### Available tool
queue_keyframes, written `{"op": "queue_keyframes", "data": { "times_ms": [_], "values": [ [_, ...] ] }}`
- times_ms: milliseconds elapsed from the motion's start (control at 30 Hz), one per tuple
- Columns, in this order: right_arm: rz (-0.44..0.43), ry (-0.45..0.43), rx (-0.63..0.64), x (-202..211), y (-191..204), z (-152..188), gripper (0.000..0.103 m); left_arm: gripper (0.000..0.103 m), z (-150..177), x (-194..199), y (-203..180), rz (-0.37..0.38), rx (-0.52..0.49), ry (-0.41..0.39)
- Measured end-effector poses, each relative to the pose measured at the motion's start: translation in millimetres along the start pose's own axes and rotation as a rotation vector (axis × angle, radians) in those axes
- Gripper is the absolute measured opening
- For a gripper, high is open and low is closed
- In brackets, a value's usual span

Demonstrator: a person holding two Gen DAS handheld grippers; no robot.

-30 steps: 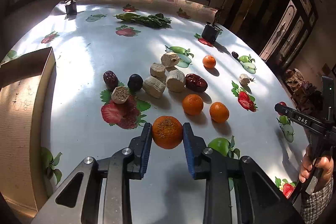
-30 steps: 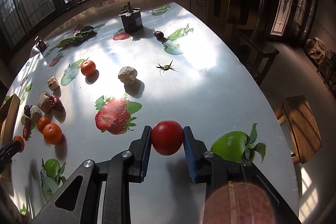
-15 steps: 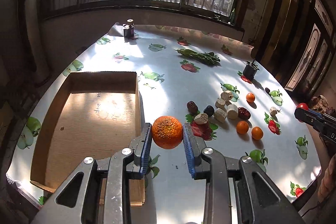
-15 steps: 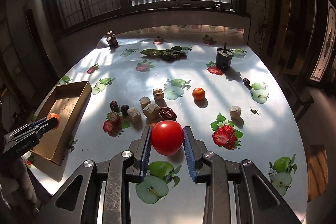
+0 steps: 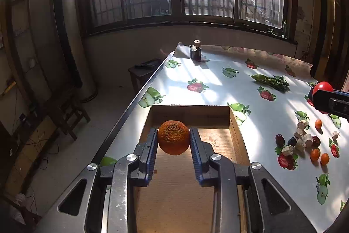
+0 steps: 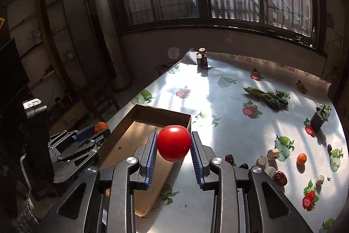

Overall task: Organize fruits
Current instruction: 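Carry the orange in left gripper while right gripper carries tomato into the cardboard box, then open both grippers to drop the orange and tomato into the box, then move both tools back over the remaining oranges on the table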

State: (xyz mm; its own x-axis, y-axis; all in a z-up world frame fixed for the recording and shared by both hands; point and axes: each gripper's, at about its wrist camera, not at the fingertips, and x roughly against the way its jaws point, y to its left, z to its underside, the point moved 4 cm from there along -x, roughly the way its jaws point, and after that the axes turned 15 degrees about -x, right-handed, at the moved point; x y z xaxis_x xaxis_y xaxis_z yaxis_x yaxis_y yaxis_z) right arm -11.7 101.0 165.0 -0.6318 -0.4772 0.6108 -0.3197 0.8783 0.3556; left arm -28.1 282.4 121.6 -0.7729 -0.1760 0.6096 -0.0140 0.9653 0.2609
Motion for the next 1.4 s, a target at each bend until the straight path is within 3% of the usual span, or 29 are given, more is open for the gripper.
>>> {"op": "queue_keyframes", "data": {
  "times_ms": [233,500,700,867,1000,1100,1200,1400],
  "values": [
    [-0.044,0.095,-0.035,-89,16,7,0.032,0.029,-4,-63,18,0.004,0.005,0.092],
    [-0.027,0.245,-0.048,-173,5,31,0.033,0.029,12,-151,16,0.103,0.063,0.272],
    [0.020,0.310,-0.029,-213,-3,42,0.033,0.029,24,-177,10,0.127,0.069,0.341],
    [0.041,0.332,-0.035,-231,-11,45,0.033,0.030,23,-183,11,0.131,0.079,0.341],
    [0.044,0.322,-0.046,-234,-14,44,0.034,0.044,22,-186,17,0.146,0.114,0.336],
    [0.047,0.291,-0.040,-228,-13,41,0.051,0.046,19,-179,24,0.149,0.147,0.328],
    [0.048,0.259,-0.036,-215,-12,34,0.054,0.048,14,-160,31,0.137,0.176,0.299],
    [0.025,0.163,-0.046,-159,-19,21,0.054,0.065,1,-95,25,0.104,0.170,0.180]
  ]
}}
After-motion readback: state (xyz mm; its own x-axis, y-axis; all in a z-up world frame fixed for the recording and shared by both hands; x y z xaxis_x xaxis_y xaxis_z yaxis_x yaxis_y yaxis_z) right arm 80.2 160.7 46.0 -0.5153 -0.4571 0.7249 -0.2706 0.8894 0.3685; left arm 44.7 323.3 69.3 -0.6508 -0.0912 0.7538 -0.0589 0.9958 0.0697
